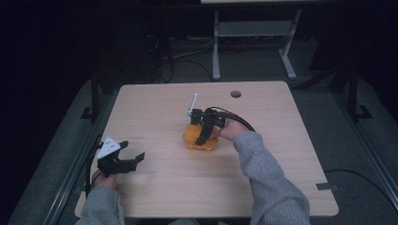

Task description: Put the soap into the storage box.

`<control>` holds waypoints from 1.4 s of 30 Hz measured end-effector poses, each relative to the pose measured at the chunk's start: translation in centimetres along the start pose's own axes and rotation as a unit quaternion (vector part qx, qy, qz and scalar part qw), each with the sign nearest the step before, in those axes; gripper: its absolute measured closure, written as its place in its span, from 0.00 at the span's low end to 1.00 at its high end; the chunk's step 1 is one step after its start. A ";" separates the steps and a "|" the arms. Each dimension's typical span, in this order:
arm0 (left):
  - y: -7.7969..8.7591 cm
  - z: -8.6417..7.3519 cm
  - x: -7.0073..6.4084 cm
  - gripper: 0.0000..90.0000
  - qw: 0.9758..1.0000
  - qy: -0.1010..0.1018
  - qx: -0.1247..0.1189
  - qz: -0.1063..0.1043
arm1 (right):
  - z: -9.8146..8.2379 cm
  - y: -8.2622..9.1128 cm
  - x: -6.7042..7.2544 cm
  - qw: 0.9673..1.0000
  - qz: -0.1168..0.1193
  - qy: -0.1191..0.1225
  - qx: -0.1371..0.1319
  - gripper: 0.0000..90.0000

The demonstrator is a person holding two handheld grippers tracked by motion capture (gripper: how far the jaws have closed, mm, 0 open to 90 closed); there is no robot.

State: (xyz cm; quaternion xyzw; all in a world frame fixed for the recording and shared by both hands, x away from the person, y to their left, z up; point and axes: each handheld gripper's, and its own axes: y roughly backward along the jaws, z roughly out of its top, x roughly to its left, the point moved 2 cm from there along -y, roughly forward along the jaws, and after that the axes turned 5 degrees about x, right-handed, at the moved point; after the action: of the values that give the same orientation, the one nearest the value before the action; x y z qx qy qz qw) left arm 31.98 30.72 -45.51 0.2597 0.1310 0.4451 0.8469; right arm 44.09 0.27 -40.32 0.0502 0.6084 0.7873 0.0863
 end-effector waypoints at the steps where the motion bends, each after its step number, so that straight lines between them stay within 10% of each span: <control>1: 0.0 0.0 0.0 0.15 1.000 -0.001 0.001 0.000 | 0.0 0.0 0.0 1.000 -0.001 -0.002 0.001 0.23; 24: 0.0 0.0 0.0 0.15 1.000 -0.001 0.001 0.001 | -0.2 0.4 0.3 1.000 -0.004 -0.023 -0.005 0.17; 42: -0.1 0.0 -0.1 0.15 1.000 -0.003 0.006 -0.001 | -2.3 2.5 0.6 0.996 -0.004 -0.054 -0.065 0.16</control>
State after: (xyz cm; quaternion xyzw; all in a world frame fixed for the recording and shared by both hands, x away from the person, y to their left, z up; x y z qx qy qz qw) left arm 31.96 30.59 -45.56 0.2655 0.1313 0.4433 0.8460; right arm 42.88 -2.43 -38.52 0.0850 0.5506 0.8209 0.1254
